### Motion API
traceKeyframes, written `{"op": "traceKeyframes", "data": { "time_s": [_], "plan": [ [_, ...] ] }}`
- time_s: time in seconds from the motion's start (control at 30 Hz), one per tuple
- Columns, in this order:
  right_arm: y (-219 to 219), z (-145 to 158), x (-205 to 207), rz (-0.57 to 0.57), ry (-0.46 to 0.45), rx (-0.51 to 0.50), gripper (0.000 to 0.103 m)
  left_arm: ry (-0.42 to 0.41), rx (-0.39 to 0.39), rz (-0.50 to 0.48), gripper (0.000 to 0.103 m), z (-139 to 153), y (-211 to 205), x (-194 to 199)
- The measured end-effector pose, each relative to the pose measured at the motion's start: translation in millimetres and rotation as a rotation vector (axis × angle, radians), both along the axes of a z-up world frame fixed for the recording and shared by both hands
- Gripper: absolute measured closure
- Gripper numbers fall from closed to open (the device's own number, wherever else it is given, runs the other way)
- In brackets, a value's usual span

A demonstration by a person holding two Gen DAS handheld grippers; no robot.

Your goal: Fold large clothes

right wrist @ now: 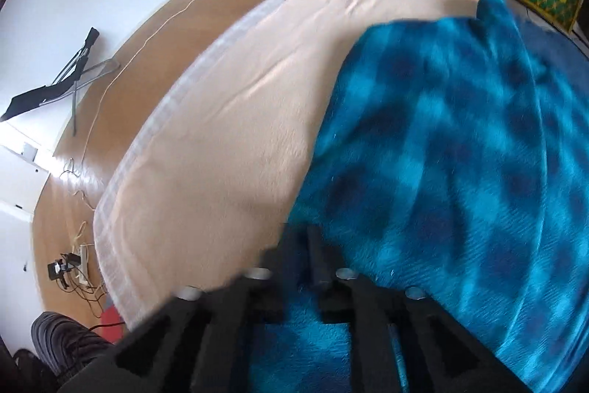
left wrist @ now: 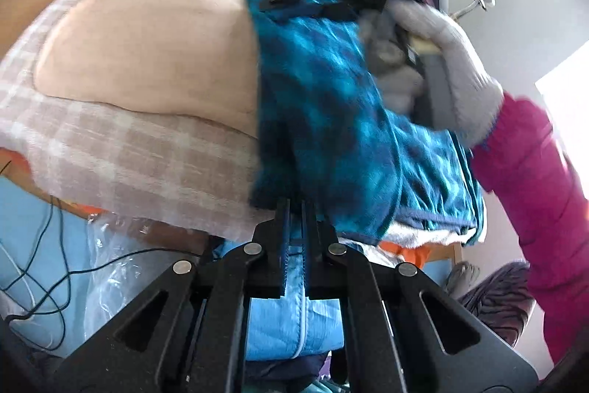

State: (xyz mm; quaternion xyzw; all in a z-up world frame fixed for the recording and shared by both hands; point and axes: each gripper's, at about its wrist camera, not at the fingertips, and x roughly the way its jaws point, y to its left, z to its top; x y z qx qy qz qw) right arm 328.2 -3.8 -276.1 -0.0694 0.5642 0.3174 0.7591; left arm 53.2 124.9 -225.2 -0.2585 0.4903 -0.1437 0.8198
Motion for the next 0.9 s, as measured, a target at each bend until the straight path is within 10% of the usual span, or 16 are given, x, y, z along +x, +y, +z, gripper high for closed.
{"op": "traceKeyframes", "data": {
  "time_s": [0.13, 0.47, 0.6, 0.7, 0.9],
  "plan": [
    [-16.0, 34.1, -10.1, 0.036, -0.042, 0.071, 0.066, -0.008, -0.034, 0.069, 0.068, 5.0, 20.5, 3.0],
    [-86.2, 116.8, -60.0, -0.007, -0.220, 0.223, 0.034, 0.091, -0.179, 0.079, 0.045, -22.8, 10.4, 44.9],
    [-93.3, 120.0, -60.7, 0.001, -0.229, 0.168, 0.024, 0.137, -0.190, 0.088, 0.050, -37.5, 0.4, 51.8],
    [-88.9, 114.3, -47.4, -0.018, -0.214, 0.119, 0.021, 0.109, -0.161, 0.034, 0.090, -31.6, -12.2, 53.7],
    [-64.5, 86.9, -4.9, -0.073, -0.133, 0.091, 0.022, 0.002, -0.156, -0.013, 0.096, -8.5, -23.8, 51.7]
  ]
}}
